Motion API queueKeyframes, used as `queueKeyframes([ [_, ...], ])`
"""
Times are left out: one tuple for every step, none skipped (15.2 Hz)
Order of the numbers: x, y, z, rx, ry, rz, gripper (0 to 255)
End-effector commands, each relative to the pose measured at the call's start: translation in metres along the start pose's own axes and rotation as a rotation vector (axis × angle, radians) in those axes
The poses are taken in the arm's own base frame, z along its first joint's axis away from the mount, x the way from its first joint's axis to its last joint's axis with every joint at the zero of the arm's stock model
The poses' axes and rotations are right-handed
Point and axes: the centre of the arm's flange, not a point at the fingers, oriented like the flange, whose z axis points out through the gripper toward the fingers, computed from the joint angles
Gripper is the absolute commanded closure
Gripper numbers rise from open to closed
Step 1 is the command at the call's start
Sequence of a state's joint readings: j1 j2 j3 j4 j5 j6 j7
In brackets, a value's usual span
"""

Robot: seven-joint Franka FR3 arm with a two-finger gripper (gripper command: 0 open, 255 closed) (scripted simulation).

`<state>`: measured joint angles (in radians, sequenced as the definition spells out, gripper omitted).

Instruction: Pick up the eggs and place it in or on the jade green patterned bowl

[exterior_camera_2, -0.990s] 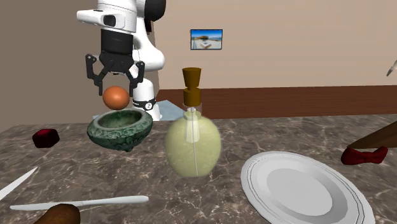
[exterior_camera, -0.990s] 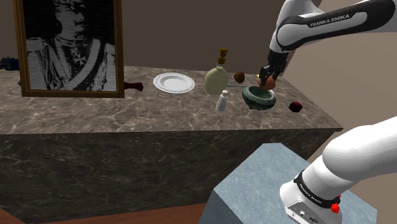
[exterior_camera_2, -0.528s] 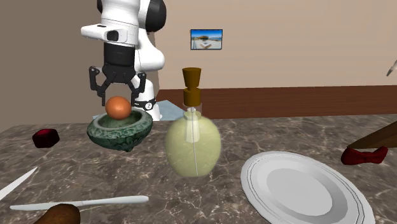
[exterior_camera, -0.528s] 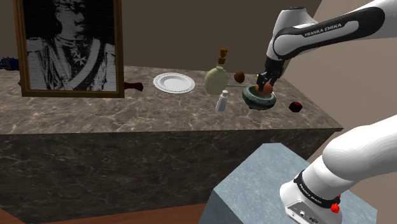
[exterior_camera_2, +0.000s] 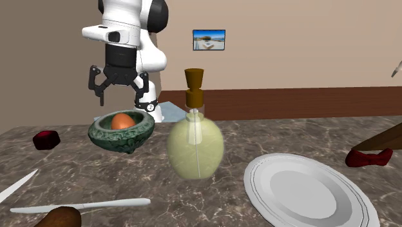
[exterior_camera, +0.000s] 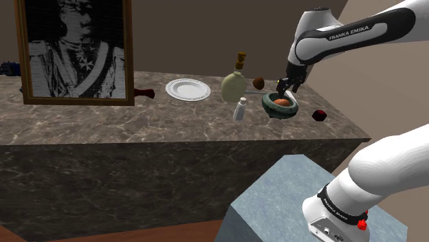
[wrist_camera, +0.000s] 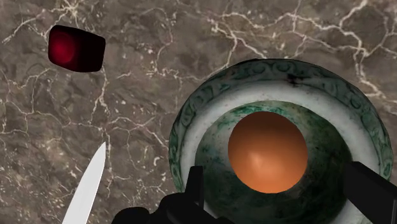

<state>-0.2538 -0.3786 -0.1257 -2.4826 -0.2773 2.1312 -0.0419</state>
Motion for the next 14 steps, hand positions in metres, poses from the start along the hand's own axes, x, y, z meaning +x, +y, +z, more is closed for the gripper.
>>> queueKeyframes([
  [0.0,0.0,0.0,0.0,0.0,0.0,0],
  [0.0,0.0,0.0,0.0,0.0,0.0,0],
  [0.0,0.0,0.0,0.0,0.0,0.0,0],
  [0.0,0.0,-0.013,0.0,0.0,0.0,0],
  [0.0,0.0,-0.026,0.0,0.0,0.0,0],
  [0.0,0.0,-0.04,0.0,0.0,0.0,0],
  [0.0,0.0,-0.05,0.0,0.0,0.0,0],
  [0.0,0.0,-0.05,0.0,0.0,0.0,0],
  [0.0,0.0,-0.05,0.0,0.0,0.0,0],
  [0.0,0.0,-0.05,0.0,0.0,0.0,0],
  [0.0,0.0,-0.05,0.0,0.0,0.0,0],
  [0.0,0.0,-0.05,0.0,0.0,0.0,0],
  [0.0,0.0,-0.05,0.0,0.0,0.0,0],
  [0.0,0.0,-0.05,0.0,0.0,0.0,0],
])
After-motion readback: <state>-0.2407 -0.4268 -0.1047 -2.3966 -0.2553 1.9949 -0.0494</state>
